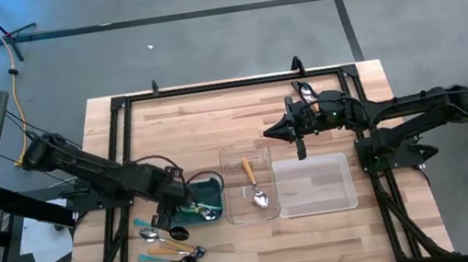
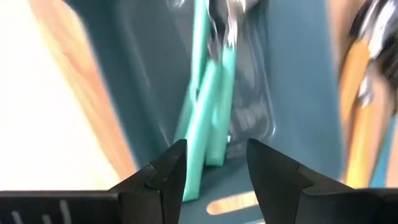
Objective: Sort silverware by color (type)
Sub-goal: Put the orange spoon into the transparent bin
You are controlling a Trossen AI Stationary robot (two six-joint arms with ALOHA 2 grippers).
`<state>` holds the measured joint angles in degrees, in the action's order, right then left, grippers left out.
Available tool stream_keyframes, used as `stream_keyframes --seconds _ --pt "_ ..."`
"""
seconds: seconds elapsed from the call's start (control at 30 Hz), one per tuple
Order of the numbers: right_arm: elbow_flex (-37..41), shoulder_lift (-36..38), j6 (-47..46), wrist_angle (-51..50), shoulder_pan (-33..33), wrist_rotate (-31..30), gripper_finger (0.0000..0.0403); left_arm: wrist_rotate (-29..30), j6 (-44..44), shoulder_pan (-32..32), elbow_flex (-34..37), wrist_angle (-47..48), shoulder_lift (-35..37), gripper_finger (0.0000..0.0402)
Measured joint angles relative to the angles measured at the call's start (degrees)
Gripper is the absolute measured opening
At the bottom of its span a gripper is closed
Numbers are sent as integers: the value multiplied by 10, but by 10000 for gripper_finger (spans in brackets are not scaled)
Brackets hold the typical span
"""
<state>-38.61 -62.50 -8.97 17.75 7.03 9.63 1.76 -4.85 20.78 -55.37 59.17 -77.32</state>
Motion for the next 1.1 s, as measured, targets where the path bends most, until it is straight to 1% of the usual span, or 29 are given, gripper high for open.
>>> stream_keyframes --seconds 0.1,0.2,0.3,0.37,0.47,0.6,0.73,0.83,0.87,0.93,1.1 --pt "0 0 0 -2 0 0 0 13 6 -19 -31 1 40 156" --pt "0 0 0 -7 0 0 0 50 22 -40 -58 -42 90 156" --pt "0 0 0 -15 0 0 0 88 28 -68 -63 -155 150 156" --pt "0 0 0 -16 0 0 0 97 33 -90 -56 -248 187 156" --pt "0 0 0 -18 0 0 0 100 40 -126 -21 -373 236 156" --pt "0 0 0 -19 0 0 0 100 31 -166 65 -520 287 156" --pt "0 0 0 -19 0 0 0 94 -16 -187 171 -667 304 156" --pt "0 0 0 -17 0 0 0 93 -40 -188 229 -760 299 156" --pt "0 0 0 -17 0 0 0 93 -41 -188 241 -783 294 156" --pt "0 0 0 -17 0 0 0 93 -48 -188 257 -792 289 156" --pt "0 0 0 -18 0 0 0 93 -55 -188 258 -800 281 156"
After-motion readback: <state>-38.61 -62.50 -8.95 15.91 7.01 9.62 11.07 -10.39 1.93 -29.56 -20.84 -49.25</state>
